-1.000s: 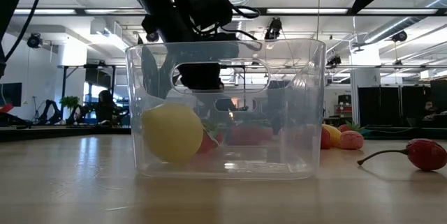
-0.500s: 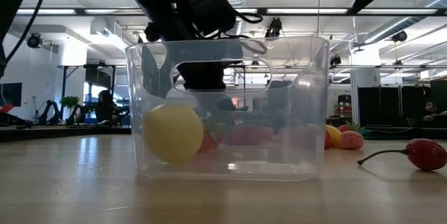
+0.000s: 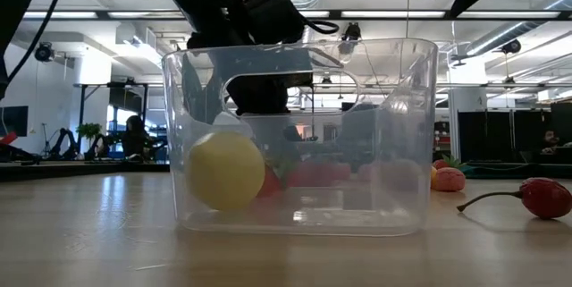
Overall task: Pick and placing Produce into tupperware
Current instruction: Put the strawberry into the transparent bin
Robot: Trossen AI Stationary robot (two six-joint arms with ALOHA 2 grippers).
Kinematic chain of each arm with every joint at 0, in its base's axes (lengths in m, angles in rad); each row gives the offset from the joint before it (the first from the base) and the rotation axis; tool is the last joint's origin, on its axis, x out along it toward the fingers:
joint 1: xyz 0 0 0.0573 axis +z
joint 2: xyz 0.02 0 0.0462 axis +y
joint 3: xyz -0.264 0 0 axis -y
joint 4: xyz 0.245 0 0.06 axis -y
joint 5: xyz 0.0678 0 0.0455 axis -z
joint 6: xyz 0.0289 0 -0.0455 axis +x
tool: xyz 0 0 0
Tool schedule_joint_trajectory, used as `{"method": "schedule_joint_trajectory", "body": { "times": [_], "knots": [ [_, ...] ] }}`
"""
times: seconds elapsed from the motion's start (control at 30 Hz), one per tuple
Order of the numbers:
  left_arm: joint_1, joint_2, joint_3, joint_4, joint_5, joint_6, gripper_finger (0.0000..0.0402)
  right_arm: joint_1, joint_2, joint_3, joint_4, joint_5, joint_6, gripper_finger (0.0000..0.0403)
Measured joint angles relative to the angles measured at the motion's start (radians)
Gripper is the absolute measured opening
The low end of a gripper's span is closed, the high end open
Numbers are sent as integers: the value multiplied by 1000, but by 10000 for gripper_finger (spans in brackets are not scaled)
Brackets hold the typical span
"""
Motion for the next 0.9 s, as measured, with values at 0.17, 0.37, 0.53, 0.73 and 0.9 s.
{"method": "schedule_joint_trajectory", "body": {
  "times": [0.17, 0.37, 0.53, 0.73, 0.9],
  "knots": [
    [7, -3, 0, -52, 36, 21, 200, 0, 0, 0, 0, 0, -1, 272],
    [30, -8, 4, -137, -26, 124, 200, 0, 0, 0, 0, 0, -3, 272],
    [31, -10, 22, -131, -33, 165, 200, 0, 0, 0, 0, 0, -9, 272],
    [13, -12, 25, -130, 17, 300, 200, 0, 0, 0, -4, 0, -18, 272],
    [7, -12, 15, -97, 22, 323, 200, 0, 0, 0, -4, 0, -29, 272]
  ]
}}
